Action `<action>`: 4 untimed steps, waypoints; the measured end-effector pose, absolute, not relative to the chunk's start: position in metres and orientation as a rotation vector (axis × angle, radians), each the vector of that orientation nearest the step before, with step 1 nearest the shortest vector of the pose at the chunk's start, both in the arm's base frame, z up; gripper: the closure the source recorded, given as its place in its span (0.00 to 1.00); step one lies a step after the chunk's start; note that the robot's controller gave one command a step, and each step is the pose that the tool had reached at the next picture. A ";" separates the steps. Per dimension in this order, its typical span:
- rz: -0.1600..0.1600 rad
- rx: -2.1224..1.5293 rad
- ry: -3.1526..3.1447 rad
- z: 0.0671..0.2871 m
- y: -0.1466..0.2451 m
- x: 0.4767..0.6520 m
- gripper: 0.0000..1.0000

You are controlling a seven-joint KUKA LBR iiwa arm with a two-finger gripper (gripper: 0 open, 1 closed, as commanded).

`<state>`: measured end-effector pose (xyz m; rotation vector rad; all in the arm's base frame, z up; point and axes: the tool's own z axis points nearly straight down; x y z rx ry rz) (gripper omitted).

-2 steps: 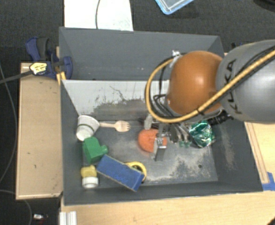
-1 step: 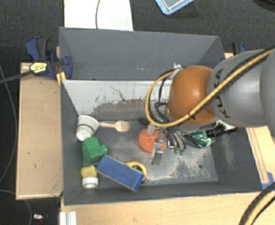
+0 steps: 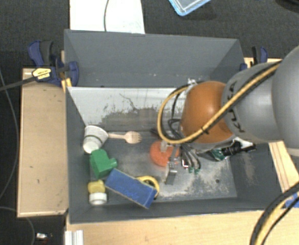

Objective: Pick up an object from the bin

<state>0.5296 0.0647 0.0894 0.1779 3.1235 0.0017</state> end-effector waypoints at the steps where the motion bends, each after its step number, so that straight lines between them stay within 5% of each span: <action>1: 0.002 -0.013 3.115 0.073 -0.021 0.550 1.00; 2: 0.002 -0.012 3.115 0.073 -0.021 0.550 1.00; 3: 0.001 -0.140 3.120 0.120 -0.016 0.547 1.00; 4: 0.001 -0.113 3.120 0.196 -0.023 0.559 1.00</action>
Offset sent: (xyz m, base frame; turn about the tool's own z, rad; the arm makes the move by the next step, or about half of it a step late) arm 0.0000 0.0000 0.0000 0.0000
